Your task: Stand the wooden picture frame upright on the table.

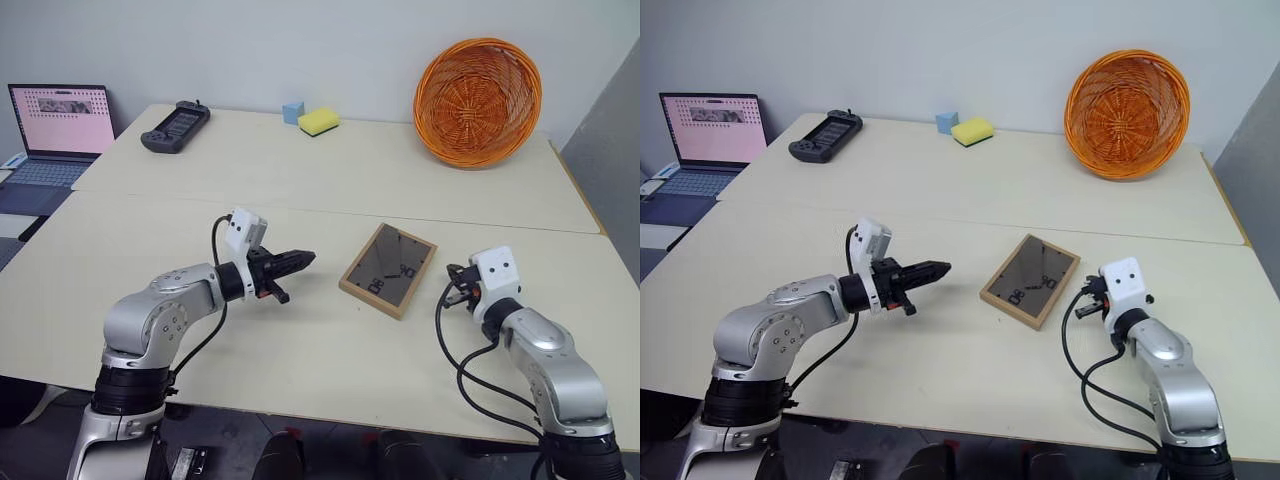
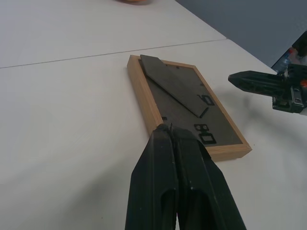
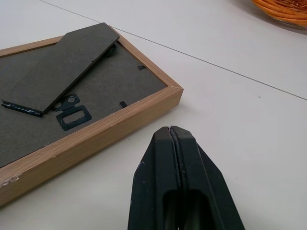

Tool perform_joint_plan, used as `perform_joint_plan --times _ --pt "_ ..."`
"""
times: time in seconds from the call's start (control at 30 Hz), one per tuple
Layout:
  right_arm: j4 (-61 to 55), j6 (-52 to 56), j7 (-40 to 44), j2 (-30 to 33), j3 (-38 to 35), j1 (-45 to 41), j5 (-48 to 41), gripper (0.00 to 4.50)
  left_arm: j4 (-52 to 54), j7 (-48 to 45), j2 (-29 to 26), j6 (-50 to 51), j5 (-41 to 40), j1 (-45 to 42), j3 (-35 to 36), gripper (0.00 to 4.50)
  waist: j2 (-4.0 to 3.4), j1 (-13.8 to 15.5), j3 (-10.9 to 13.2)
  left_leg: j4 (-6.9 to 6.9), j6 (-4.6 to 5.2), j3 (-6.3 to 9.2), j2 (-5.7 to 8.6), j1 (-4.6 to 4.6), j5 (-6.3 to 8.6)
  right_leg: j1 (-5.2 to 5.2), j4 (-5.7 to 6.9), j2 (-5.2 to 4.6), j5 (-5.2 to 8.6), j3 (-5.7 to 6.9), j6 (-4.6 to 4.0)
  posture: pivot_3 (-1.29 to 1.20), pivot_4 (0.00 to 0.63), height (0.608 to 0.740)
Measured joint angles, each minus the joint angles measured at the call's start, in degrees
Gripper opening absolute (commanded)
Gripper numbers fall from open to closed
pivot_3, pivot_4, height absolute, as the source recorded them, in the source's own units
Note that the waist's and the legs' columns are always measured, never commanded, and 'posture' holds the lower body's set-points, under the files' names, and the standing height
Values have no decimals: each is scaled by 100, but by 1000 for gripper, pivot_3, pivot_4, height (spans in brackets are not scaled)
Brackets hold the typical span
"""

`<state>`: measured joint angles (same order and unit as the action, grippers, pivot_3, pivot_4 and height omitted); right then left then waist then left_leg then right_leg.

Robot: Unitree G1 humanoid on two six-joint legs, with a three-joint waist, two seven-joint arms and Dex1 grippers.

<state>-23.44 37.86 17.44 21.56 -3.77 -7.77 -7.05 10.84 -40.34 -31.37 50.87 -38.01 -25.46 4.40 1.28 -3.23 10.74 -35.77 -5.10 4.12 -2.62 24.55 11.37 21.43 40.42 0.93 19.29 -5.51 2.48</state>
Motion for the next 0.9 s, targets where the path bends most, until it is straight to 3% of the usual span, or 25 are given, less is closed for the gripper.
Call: perform_joint_plan --times 0.9 --pt "-44 26 -52 4 1 32 -78 0 -56 -35 9 -47 242 -9 -183 47 0 0 0 0 0 0 0 0 0 0 0 0 0 0 0 0 150 740"
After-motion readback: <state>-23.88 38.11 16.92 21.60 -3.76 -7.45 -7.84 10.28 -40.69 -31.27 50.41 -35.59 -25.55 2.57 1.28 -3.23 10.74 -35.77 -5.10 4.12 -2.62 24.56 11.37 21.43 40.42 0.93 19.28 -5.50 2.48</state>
